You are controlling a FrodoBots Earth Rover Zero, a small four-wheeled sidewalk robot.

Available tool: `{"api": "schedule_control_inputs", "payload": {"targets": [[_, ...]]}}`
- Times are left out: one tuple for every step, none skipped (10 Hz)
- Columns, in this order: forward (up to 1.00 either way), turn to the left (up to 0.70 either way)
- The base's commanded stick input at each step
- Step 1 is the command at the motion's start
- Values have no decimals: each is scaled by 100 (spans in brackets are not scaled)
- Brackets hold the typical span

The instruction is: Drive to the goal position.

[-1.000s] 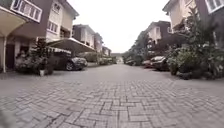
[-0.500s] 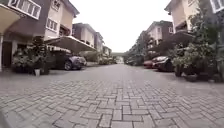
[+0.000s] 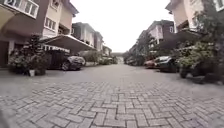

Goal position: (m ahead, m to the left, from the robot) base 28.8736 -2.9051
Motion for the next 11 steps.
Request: {"api": "schedule_control_inputs", "payload": {"targets": [[70,0],[70,0],[70,0],[70,0],[70,0],[70,0],[70,0],[70,0],[70,0],[70,0],[70,0]]}}
